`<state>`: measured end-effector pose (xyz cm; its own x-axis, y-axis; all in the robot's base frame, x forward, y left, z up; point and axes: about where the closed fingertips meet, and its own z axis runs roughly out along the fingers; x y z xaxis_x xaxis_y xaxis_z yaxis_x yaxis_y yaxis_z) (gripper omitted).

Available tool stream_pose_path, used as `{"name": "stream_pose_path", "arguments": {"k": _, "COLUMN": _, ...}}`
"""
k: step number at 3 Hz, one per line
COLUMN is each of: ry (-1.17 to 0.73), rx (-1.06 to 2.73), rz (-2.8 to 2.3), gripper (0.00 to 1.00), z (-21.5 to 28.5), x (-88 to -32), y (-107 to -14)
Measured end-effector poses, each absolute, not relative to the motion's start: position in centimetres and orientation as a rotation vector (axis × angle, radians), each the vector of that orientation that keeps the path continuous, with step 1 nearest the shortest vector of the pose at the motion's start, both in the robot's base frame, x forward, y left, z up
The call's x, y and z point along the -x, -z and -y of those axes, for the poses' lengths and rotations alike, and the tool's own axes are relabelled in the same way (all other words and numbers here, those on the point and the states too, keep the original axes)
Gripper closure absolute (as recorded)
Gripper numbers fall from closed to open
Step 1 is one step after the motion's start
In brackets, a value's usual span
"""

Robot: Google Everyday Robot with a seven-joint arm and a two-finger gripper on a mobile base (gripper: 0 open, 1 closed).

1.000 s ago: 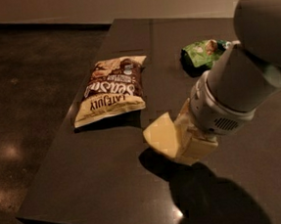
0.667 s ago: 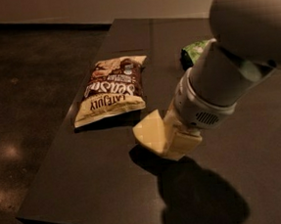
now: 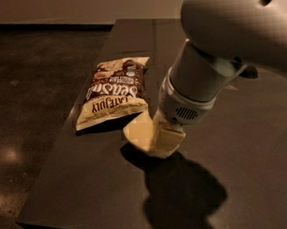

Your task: Move sponge near brown chip bag

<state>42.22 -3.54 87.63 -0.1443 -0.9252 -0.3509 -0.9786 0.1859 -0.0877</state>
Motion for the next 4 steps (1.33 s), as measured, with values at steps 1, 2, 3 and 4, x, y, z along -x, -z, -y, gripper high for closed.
{"name": "stream_pose_path", "arguments": {"k": 1, "ry": -0.239, "rx": 1.804, "rz": -2.159, "gripper": 0.62, "z": 2.6, "x": -43.0, "y": -86.9}}
{"name": "stream_pose_path", "arguments": {"k": 2, "ry": -0.255, "rx": 1.811, "rz": -2.169, "gripper": 0.38, "z": 1.8, "x": -43.6, "y": -86.0}}
{"name": "stream_pose_path", "arguments": {"k": 3, "ry": -0.263, "rx": 1.810, "rz": -2.169, "gripper": 0.16, "z": 1.3, "x": -44.1, "y": -85.7}}
{"name": "stream_pose_path", "arguments": {"k": 4, "ry": -0.260, "rx": 1.812, "rz": -2.166, "gripper": 0.00, "z": 1.2, "x": -44.1, "y": -85.8}}
